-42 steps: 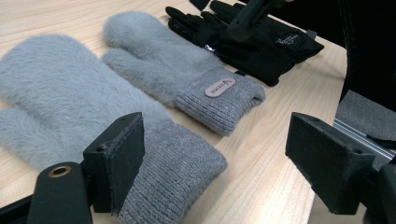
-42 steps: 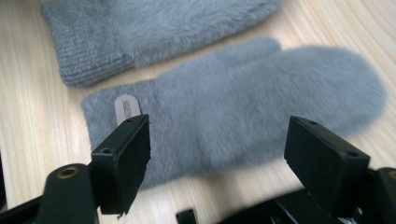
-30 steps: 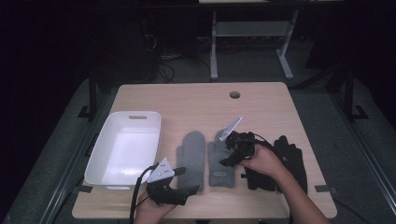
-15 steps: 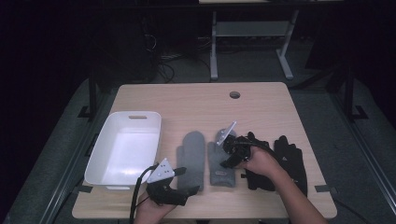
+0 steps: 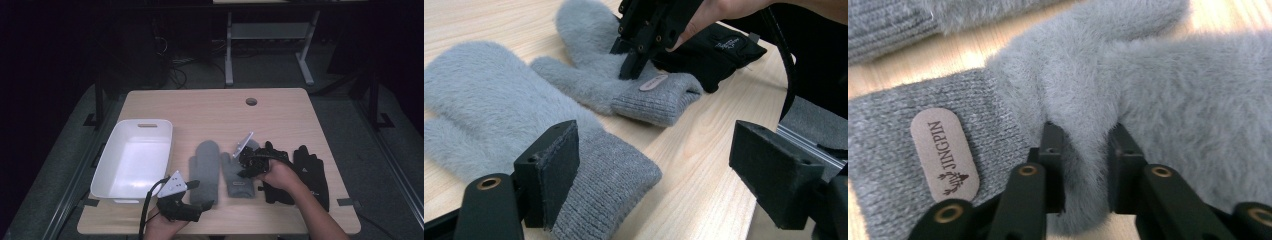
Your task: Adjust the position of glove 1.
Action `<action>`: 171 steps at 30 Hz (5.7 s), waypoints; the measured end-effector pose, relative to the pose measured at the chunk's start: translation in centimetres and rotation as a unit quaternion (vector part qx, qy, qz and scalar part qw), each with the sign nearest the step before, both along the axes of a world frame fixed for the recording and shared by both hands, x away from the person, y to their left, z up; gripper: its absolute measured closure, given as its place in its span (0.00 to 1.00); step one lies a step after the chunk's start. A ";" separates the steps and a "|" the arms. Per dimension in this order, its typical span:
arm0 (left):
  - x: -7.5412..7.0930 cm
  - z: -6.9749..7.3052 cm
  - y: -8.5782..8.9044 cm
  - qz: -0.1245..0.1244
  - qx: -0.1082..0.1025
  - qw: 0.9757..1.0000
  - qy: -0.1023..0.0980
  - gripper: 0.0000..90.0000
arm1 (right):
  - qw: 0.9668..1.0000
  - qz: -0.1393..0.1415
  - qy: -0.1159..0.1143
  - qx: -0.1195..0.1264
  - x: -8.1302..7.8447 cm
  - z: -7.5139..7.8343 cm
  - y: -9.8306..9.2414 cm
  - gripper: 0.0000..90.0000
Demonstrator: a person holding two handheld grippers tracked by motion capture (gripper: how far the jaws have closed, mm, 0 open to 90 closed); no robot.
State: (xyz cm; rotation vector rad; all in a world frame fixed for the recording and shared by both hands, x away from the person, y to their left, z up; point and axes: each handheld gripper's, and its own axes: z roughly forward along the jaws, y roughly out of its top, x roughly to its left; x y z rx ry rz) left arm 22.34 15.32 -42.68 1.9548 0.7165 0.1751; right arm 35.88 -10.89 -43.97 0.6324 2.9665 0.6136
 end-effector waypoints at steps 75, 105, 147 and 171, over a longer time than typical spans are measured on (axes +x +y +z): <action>0.9 2.3 1.7 0.055 -0.020 0.998 0.023 0.22 | 0.991 -0.017 0.045 0.124 1.1 4.6 7.6 0.62; 1.1 1.8 1.1 0.051 -0.010 0.998 0.027 0.23 | 0.965 -0.171 0.087 0.178 5.6 2.8 2.4 0.29; 1.1 1.8 1.6 0.049 -0.004 0.998 0.027 0.23 | 0.928 -0.209 0.168 0.259 7.5 -1.4 4.4 0.80; 3.3 1.6 0.2 0.070 0.005 0.994 0.078 0.25 | 0.919 -0.246 0.133 0.276 4.3 -0.3 -2.3 0.83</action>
